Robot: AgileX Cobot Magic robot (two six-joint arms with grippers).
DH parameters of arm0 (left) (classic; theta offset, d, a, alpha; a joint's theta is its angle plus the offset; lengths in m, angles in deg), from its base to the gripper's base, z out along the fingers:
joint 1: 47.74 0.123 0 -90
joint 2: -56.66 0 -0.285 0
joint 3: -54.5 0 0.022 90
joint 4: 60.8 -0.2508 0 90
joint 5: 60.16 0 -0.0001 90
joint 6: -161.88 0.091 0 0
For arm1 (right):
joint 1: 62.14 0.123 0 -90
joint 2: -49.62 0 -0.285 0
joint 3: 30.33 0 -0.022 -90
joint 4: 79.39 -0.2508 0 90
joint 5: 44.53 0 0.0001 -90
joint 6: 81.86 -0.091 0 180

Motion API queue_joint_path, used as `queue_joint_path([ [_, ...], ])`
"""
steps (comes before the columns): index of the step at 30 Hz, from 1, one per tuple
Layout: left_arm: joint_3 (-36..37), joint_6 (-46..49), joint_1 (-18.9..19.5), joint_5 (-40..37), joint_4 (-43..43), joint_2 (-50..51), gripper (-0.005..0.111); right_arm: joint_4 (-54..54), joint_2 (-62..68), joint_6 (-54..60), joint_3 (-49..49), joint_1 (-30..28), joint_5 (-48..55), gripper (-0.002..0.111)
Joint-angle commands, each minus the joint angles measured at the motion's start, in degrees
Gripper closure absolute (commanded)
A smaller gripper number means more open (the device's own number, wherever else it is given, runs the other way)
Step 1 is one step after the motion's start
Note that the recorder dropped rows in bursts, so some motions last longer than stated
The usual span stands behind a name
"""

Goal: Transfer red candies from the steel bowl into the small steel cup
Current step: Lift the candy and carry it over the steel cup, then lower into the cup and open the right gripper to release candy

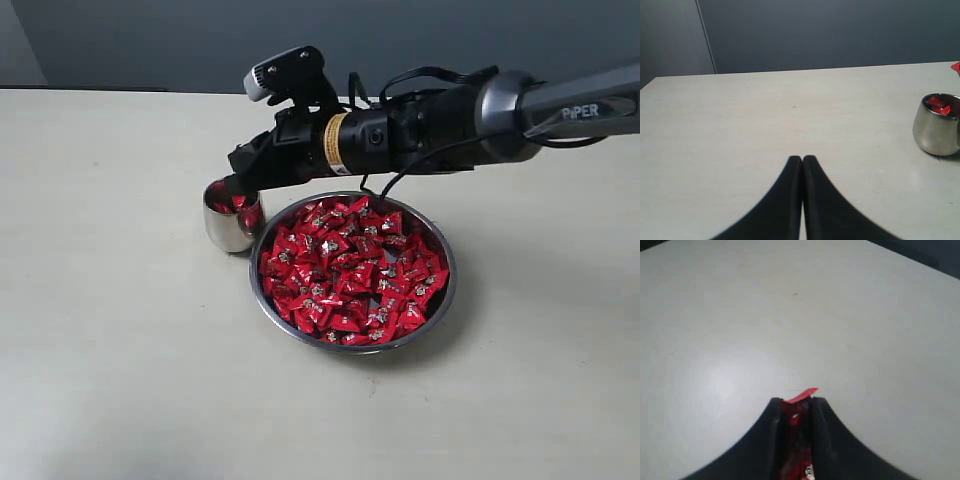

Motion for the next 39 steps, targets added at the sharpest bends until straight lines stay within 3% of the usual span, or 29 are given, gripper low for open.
queue_joint_path([
  [1, 0.2, -0.1, 0.0, 0.1, 0.2, -0.3, 0.106, 5.0, 1.6, -5.2, -2.4, -0.2, -2.5, 0.109],
  [5, 0.2, -0.1, 0.0, 0.1, 0.2, -0.3, 0.106, 13.2, 2.1, -12.8, -3.3, -0.2, -2.9, 0.109],
  [18, 0.2, -0.1, 0.0, 0.1, 0.2, -0.3, 0.106, 13.5, 2.6, -13.0, -3.7, -0.2, -2.9, 0.107],
  [21, 0.2, -0.1, 0.0, 0.1, 0.2, -0.3, 0.106, 13.5, 2.6, -13.0, -3.7, -0.2, -2.8, 0.088],
  [22, 0.2, -0.1, 0.0, 0.1, 0.2, -0.3, 0.106, 13.5, 2.6, -13.0, -3.7, -0.2, -2.8, 0.076],
  [24, 0.2, -0.1, 0.0, 0.1, 0.2, -0.3, 0.106, 13.5, 2.6, -13.0, -3.7, -0.2, -2.7, 0.067],
  [34, 0.2, -0.1, 0.0, 0.1, 0.2, -0.3, 0.106, 13.5, 2.6, -14.4, -3.7, -0.2, -2.1, 0.068],
  [37, 0.2, -0.1, 0.0, 0.1, 0.2, -0.3, 0.106, 13.9, 2.1, -15.4, -3.7, -0.2, -1.3, 0.085],
  [39, 0.2, -0.1, 0.0, 0.1, 0.2, -0.3, 0.106, 14.6, 1.9, -15.4, -3.7, -0.2, -1.6, 0.109],
])
